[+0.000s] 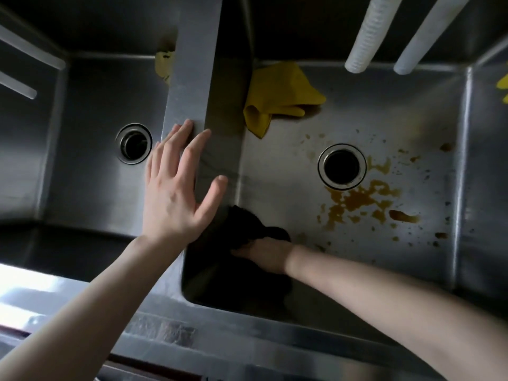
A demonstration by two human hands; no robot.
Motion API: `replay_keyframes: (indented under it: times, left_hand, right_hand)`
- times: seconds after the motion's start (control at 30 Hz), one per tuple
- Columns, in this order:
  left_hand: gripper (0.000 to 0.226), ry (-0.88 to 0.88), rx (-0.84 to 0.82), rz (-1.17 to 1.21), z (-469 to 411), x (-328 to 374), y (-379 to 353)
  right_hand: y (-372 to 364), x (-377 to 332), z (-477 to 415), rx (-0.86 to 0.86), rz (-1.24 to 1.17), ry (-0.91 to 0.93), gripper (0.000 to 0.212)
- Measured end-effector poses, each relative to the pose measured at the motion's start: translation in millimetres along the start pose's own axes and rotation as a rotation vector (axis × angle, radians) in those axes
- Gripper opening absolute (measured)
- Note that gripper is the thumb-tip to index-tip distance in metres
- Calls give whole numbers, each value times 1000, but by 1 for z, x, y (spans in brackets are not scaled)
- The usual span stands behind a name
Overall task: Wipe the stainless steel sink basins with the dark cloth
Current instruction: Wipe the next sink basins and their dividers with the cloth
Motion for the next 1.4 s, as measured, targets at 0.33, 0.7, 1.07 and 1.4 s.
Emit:
replay_keyframes:
  times: [0.33, 0.7, 1.07, 1.4]
  left_hand:
    - [61, 6, -22, 0, 1, -1, 1]
    - [61, 25, -16, -23, -2, 7, 2]
    - [59, 16, 39, -36, -4, 9, -1]
    - [61, 1, -27, -99, -3, 10, -1]
  right_hand:
    - [3, 44, 38, -103, 449, 45, 52]
    - [32, 175, 179, -162, 567, -298, 64]
    - [33, 118, 99, 82, 433, -324, 70]
    - [-3, 147, 151, -195, 671, -59, 54]
Point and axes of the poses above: each hand's wrist, its own z-axis away from the middle knuckle, its own y-axis out of the back of the hand, x = y × z, the point moved 1 cm from there along -z, towards the middle knuckle, and after that the axes turned 12 degrees about -y, right-handed, at the moved point
